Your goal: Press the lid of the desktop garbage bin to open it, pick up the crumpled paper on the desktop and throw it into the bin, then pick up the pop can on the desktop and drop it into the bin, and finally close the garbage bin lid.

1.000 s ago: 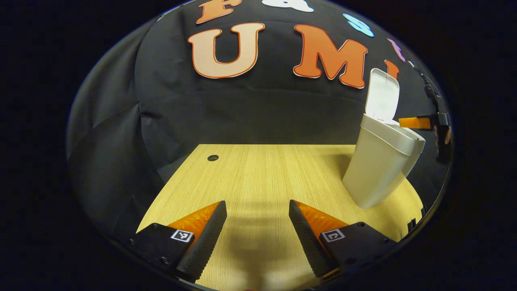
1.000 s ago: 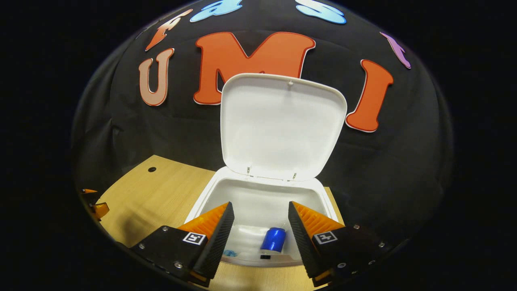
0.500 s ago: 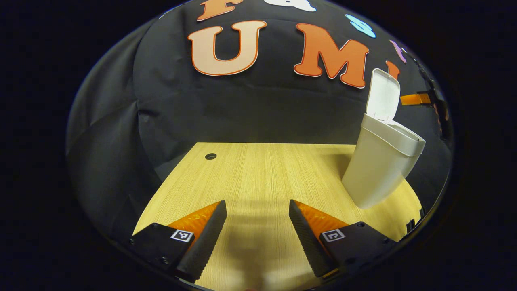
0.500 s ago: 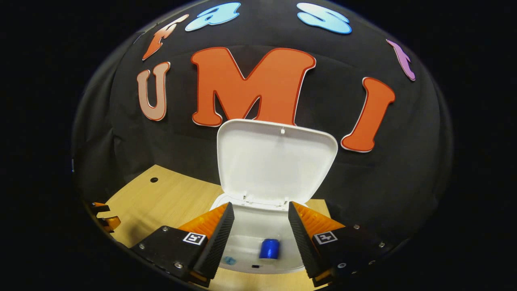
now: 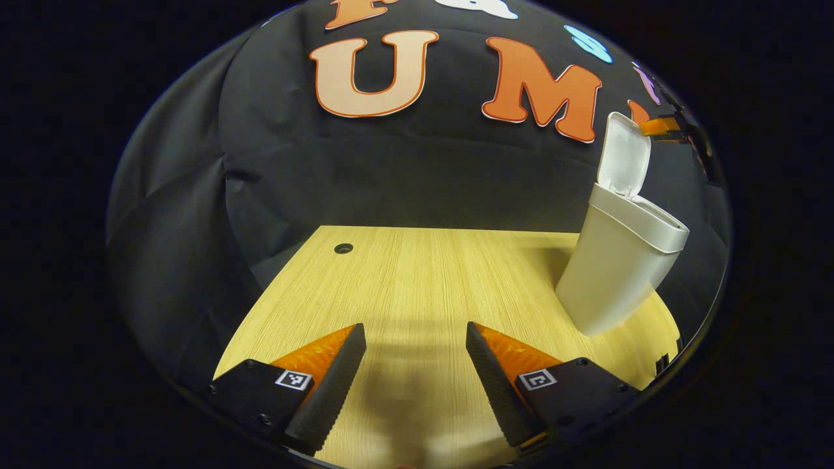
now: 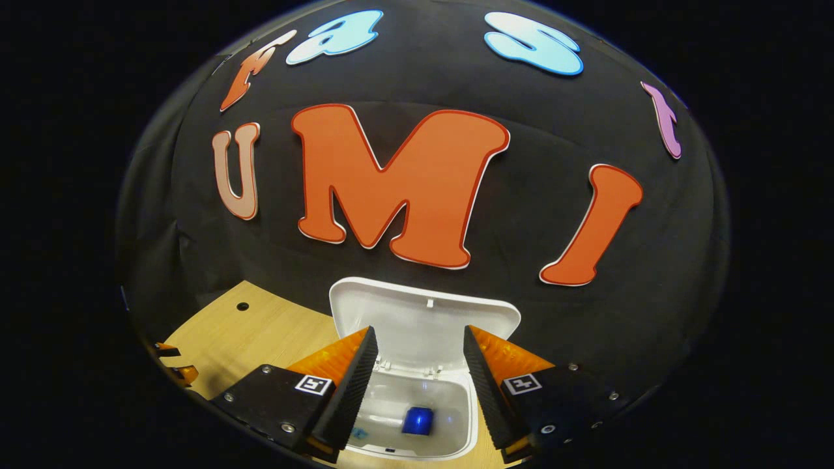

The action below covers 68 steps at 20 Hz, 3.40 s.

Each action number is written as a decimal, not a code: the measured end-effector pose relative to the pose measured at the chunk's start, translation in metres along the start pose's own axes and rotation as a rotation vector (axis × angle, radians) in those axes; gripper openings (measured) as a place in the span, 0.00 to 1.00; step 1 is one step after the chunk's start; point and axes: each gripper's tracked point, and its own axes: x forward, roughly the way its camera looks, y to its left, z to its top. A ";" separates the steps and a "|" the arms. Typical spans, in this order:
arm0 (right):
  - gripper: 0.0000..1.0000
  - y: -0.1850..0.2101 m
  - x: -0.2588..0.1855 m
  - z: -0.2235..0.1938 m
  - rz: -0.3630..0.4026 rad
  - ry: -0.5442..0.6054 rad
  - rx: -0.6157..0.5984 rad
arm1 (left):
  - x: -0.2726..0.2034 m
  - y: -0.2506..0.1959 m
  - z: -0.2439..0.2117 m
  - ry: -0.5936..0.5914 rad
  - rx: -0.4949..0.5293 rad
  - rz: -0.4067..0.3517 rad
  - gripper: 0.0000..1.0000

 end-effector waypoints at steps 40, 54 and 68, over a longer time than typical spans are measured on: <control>0.78 0.018 -0.005 -0.070 0.040 0.163 0.144 | 0.000 0.004 -0.019 0.052 0.000 -0.013 0.99; 0.78 0.033 -0.022 -0.144 0.044 0.282 0.176 | -0.001 0.001 -0.027 0.084 0.032 -0.039 0.99; 0.80 0.044 -0.041 -0.174 0.034 0.265 0.127 | -0.005 -0.003 -0.031 0.135 0.069 -0.092 0.99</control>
